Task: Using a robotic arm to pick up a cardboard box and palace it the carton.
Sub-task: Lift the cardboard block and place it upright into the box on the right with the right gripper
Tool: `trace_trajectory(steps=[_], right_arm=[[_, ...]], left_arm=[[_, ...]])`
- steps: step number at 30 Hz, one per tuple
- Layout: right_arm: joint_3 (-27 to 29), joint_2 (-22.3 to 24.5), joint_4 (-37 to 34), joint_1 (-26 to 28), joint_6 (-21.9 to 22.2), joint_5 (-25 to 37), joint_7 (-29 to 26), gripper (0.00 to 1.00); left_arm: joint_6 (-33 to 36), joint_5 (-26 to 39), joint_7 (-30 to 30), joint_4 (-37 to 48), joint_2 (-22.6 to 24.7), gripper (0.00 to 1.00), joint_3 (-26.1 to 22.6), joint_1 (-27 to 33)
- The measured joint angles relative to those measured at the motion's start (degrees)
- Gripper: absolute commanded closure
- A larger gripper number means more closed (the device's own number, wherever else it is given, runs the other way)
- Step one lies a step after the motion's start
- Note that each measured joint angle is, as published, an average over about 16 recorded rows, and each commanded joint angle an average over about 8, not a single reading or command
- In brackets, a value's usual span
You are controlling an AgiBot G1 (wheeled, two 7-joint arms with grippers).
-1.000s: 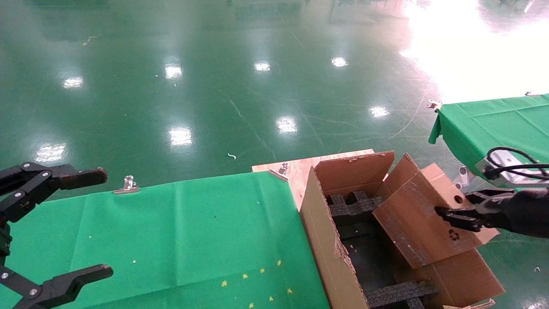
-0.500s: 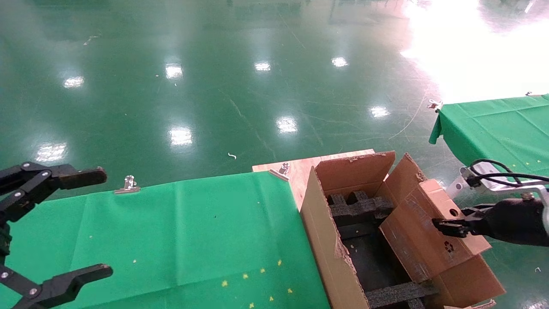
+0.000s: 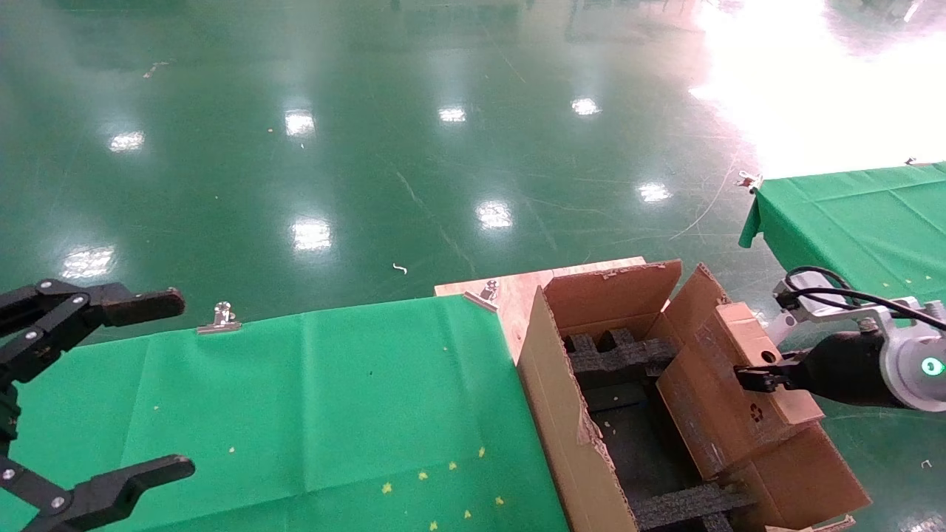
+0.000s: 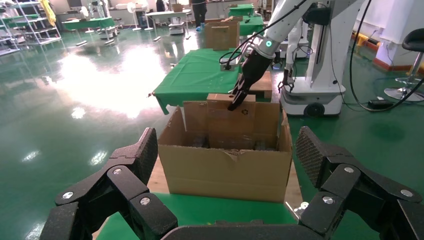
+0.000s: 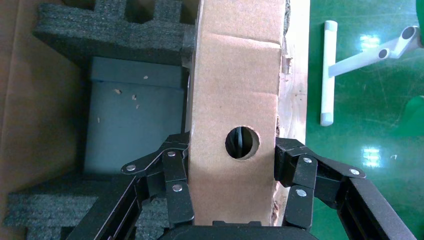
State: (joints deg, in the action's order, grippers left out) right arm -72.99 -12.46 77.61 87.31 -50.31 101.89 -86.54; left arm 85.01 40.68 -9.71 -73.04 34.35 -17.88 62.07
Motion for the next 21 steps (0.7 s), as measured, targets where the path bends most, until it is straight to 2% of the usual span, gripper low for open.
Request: trace_trajectory(steps=[9,21], right_arm=[[-1.1,-2.7,-0.1,-1.2,0.9,5.3,-6.1,1.0],[-2.9,-5.8,-1.1,-4.7,4.5,10.7,-12.6,1.0]], left_arm=[[0.0,0.0,0.0,0.0,0.0,0.0,0.0,0.0],[0.0,0.0,0.0,0.0,0.0,0.0,0.0,0.0]])
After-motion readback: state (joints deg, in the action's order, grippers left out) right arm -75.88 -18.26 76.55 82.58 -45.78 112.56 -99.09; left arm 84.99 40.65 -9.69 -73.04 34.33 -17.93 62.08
